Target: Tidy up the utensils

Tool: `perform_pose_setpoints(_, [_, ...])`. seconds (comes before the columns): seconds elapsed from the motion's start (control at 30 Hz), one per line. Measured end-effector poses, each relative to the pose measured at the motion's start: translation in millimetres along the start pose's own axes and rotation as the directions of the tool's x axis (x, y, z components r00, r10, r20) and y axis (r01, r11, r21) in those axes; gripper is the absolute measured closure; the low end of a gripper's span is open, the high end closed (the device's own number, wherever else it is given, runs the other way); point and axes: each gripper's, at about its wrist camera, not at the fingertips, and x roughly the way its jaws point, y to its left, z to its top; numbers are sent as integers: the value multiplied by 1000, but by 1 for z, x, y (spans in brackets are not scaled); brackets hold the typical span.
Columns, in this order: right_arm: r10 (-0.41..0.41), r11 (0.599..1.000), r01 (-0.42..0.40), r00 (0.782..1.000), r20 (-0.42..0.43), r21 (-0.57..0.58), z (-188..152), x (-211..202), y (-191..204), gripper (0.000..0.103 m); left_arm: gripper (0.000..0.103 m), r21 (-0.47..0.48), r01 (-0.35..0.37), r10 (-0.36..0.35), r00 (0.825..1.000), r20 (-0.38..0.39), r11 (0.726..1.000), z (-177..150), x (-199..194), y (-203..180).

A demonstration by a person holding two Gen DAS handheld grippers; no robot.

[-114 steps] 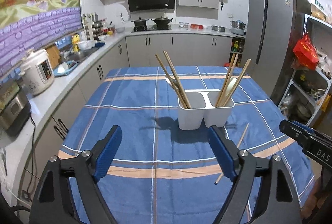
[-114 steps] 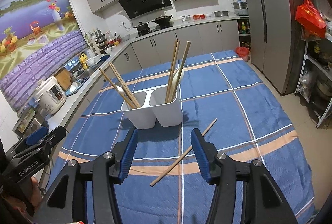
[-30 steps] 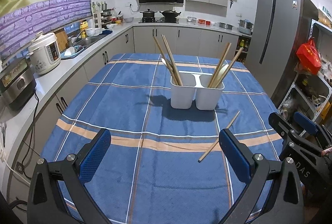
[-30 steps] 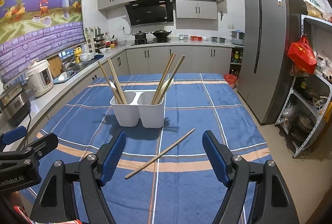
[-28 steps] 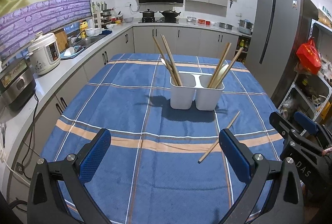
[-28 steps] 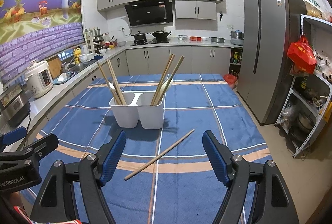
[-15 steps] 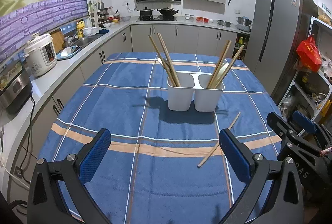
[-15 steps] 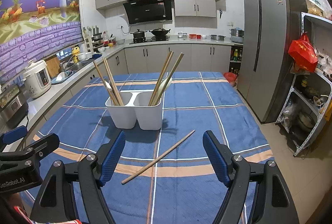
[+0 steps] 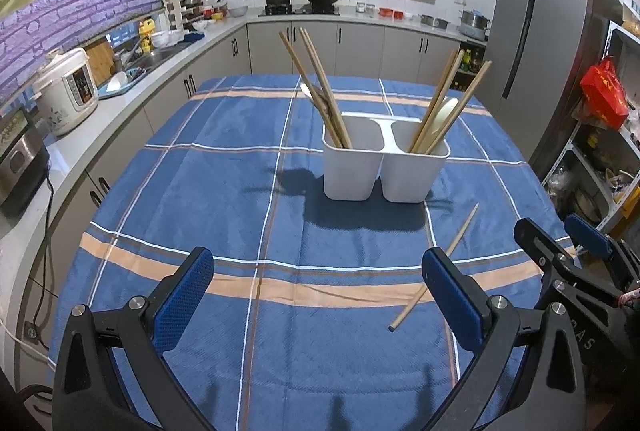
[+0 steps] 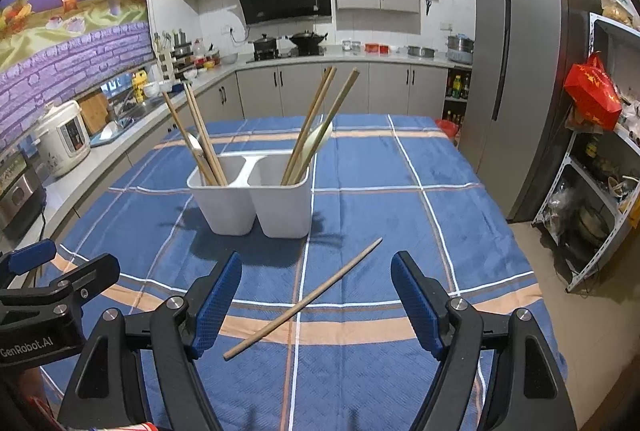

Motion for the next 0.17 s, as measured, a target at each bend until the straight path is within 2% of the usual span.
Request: perform_pose_setpoints(0.17, [-5, 1000, 5, 999, -47, 7, -1, 18, -4, 22, 0, -3, 20, -20, 999, -41, 1000, 4, 21, -1])
